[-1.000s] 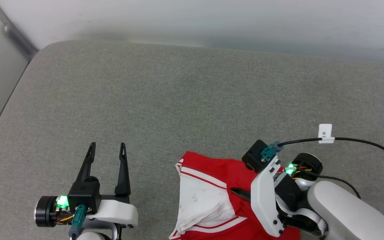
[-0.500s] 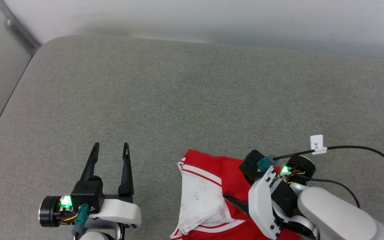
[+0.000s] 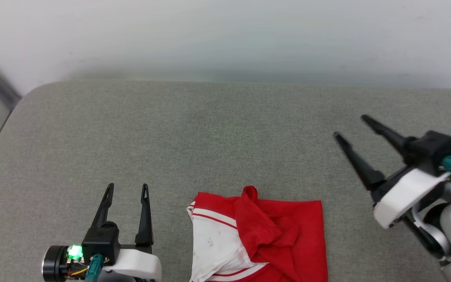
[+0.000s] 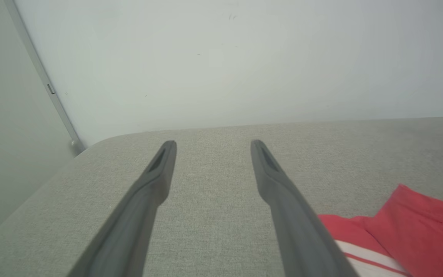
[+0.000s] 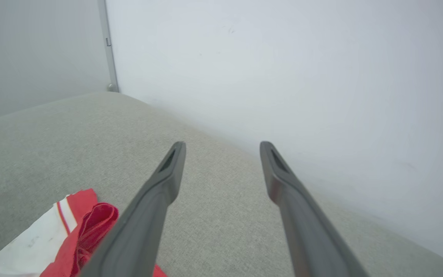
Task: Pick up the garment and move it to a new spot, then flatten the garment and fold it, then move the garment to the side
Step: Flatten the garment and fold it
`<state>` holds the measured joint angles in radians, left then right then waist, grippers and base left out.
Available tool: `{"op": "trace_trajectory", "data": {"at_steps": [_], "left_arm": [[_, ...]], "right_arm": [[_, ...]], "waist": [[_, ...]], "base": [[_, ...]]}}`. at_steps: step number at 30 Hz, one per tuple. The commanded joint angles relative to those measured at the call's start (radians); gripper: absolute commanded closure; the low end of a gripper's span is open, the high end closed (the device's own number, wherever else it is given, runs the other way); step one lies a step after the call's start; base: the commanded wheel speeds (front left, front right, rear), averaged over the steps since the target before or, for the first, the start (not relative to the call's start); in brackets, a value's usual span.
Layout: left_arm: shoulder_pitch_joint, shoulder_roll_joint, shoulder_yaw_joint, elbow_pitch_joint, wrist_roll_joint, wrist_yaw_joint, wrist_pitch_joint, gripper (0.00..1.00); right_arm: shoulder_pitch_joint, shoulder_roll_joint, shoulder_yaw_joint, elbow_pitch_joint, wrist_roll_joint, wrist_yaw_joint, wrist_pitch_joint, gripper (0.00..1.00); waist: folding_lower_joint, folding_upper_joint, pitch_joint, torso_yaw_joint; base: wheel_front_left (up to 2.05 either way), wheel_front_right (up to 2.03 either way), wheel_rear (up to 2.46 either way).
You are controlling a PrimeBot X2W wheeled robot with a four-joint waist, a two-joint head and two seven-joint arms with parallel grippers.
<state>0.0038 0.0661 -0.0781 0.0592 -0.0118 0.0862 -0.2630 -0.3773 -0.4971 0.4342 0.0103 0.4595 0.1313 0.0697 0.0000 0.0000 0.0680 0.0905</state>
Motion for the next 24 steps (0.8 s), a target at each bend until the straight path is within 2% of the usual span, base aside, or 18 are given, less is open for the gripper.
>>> {"op": "trace_trajectory", "data": {"at_steps": [1, 5, 10, 17, 24], "left_arm": [[0.016, 0.003, 0.001, -0.003, 0.004, -0.003, -0.002, 0.00], [0.031, 0.002, 0.004, -0.010, 0.003, -0.003, -0.002, 0.00], [0.048, 0.005, 0.006, -0.017, 0.001, -0.005, -0.002, 0.00], [0.077, 0.008, 0.010, -0.029, -0.003, -0.016, -0.002, 0.00], [0.092, 0.005, 0.016, -0.042, -0.008, -0.016, -0.002, 0.00]], "right_arm": [[0.039, 0.028, -0.071, 0.000, -0.043, -0.001, -0.043, 0.00], [0.146, 0.130, -0.289, 0.010, -0.151, -0.001, -0.152, 0.00], [0.267, 0.243, -0.442, 0.027, -0.234, -0.001, -0.254, 0.00], [0.402, 0.369, -0.504, 0.040, -0.294, -0.001, -0.324, 0.00], [0.500, 0.434, -0.515, 0.029, -0.296, -0.001, -0.335, 0.00]], "waist": [[0.0000, 0.0000, -0.019, -0.017], [0.0000, 0.0000, -0.033, -0.028], [0.0000, 0.0000, -0.047, -0.033], [0.0000, 0.0000, -0.064, -0.035], [0.0000, 0.0000, -0.068, -0.030]], "base": [[0.00, 0.00, 0.00], [0.00, 0.00, 0.00], [0.00, 0.00, 0.00], [0.00, 0.00, 0.00], [0.00, 0.00, 0.00]]}}
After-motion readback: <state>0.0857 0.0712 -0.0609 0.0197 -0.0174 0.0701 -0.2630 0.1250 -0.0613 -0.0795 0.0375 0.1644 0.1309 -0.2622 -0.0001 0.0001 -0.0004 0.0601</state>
